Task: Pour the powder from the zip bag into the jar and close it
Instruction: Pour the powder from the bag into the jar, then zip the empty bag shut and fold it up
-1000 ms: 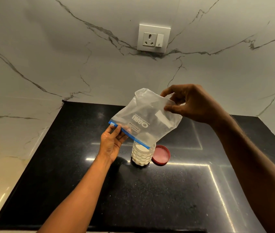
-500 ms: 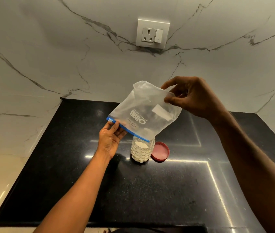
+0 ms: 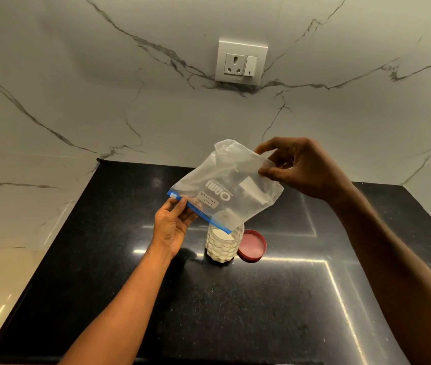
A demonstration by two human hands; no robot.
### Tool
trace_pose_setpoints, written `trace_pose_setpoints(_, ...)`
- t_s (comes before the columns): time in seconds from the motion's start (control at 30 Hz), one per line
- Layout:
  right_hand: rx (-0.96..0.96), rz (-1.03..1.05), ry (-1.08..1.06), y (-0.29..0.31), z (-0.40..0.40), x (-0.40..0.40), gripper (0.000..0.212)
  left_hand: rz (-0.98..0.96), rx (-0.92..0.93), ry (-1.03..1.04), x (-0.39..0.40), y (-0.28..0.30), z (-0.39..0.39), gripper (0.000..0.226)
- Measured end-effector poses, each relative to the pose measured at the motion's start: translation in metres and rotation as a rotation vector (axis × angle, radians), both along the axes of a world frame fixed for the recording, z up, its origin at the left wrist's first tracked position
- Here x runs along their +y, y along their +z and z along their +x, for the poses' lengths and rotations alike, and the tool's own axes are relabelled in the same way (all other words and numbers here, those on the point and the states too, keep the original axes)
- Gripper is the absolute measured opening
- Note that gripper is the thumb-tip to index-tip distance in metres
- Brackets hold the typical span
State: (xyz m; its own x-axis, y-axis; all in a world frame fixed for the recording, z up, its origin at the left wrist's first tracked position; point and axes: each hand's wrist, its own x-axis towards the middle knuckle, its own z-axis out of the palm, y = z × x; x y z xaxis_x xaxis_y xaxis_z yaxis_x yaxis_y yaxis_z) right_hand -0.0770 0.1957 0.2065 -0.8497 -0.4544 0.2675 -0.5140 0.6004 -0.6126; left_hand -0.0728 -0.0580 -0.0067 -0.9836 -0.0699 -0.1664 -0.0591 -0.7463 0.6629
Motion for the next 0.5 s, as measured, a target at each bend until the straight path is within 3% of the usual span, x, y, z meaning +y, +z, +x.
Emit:
trace_pose_setpoints(0.2,0.005,-0.131,-0.093,0.0,-0.003,0.031,0.037,-0.071,0.107,0.059,0.002,0.044,-0.017,0.014)
trace_pose_setpoints(0.33,-0.11,-0.255,-0.173,-0.005,0.001,0.072,0.052,-0.345,0.207,0.067,0.01,0.093,-0.034,0.017)
trace_pose_setpoints(0.5,0.01,-0.265,-0.277,0.012,0.0,0.074,0.062,-0.616,0.363,-0.077,0.027,0.154,-0.055,0.009)
